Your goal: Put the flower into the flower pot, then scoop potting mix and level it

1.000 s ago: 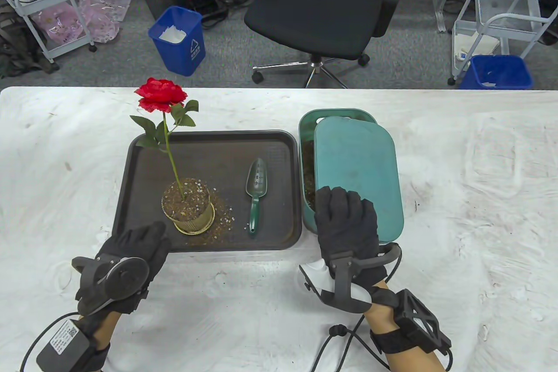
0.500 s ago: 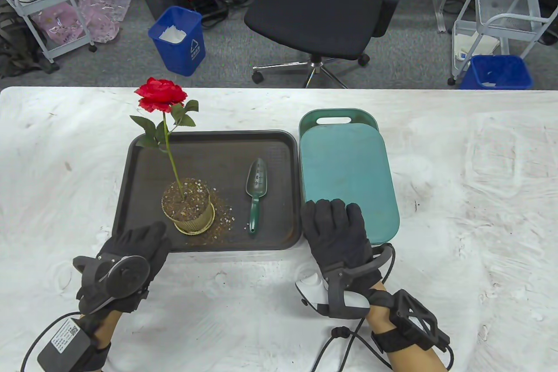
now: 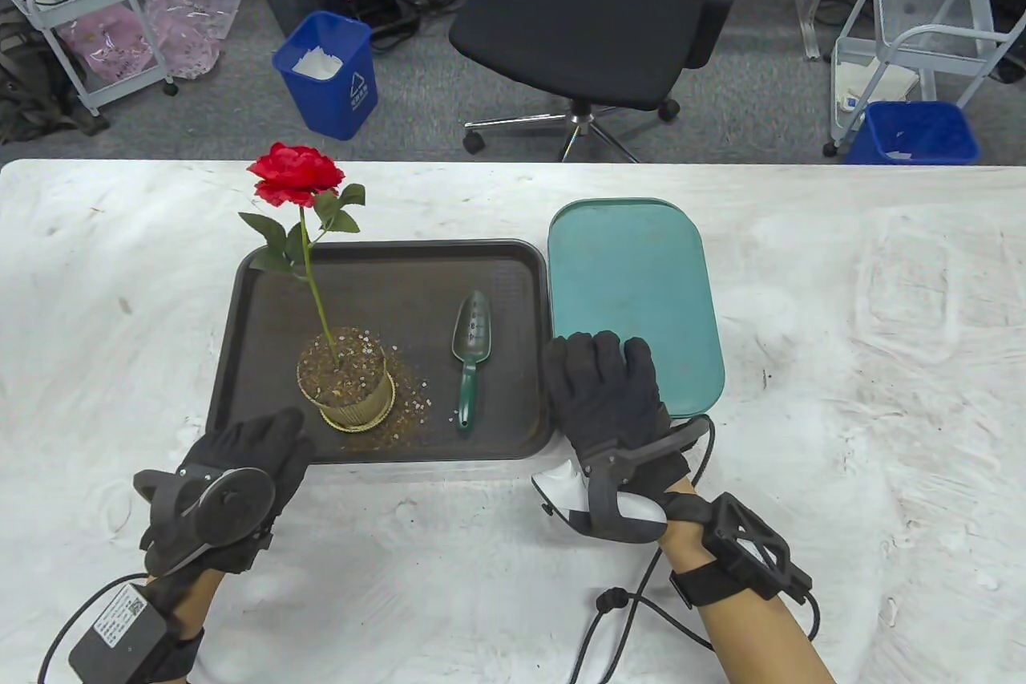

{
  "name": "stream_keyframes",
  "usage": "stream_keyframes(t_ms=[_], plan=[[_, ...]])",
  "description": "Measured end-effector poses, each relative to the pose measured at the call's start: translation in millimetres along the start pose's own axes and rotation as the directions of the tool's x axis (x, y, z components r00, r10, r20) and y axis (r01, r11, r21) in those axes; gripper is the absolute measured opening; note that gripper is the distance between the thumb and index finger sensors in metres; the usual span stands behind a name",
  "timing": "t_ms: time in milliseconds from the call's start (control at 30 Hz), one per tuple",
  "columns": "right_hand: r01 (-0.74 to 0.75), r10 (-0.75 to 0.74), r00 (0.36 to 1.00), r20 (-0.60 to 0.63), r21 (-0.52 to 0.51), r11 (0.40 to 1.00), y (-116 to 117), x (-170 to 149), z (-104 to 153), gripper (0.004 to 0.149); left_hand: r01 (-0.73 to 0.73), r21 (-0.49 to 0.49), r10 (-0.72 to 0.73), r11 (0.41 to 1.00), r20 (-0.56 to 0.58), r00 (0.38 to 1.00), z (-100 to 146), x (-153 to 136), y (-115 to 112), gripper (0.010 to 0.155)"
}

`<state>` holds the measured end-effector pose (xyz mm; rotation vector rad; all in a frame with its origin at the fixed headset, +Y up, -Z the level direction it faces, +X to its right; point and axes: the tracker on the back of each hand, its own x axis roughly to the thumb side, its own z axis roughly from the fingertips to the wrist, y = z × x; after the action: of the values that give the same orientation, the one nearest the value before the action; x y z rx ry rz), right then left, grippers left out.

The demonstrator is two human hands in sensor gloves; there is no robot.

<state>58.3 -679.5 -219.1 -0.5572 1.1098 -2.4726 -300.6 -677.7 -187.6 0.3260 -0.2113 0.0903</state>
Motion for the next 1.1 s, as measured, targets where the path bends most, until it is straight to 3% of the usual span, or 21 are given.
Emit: stream_keyframes(t_ms=[400,567,667,733,867,967,1100], plan=[[0.156,-0.164,0.985,0.046,0.152,0.976,8.8,-19.3,-19.2,0.068,-0.001,0.000,0.001,1.000,0.001,1.000,-0.2,-0.4,0.0,0.052],[0.274,-0.293,0.956,0.006,0.338,0.901,13.2,-22.9,-25.2,0.073,-0.001,0.005,0.001,1.000,0.003,1.000,0.0,-0.2,0.4,0.052],[0.273,-0.294,0.956,-0.001,0.378,0.884,10.8,-22.3,-24.4,0.075,0.000,0.016,0.000,1.000,0.006,1.000,0.4,0.2,2.1,0.052],[0.274,-0.289,0.957,-0.008,0.345,0.898,3.7,-22.9,-22.4,0.076,0.001,0.025,-0.001,1.000,0.005,1.000,0.8,0.3,3.3,0.052],[0.362,-0.352,0.932,-0.086,0.167,0.917,-24.3,-25.0,-9.9,0.073,0.022,0.067,-0.022,0.998,0.006,1.000,2.5,1.6,12.2,0.052],[0.392,-0.382,0.916,-0.120,0.075,0.917,-44.3,-23.8,6.6,0.071,0.137,0.169,-0.141,0.976,0.012,0.990,7.3,6.3,30.8,0.053],[0.371,-0.367,0.920,-0.136,0.005,0.929,-55.7,-24.9,25.7,0.069,0.133,0.270,-0.139,0.954,0.003,0.990,15.8,8.5,50.3,0.057]])
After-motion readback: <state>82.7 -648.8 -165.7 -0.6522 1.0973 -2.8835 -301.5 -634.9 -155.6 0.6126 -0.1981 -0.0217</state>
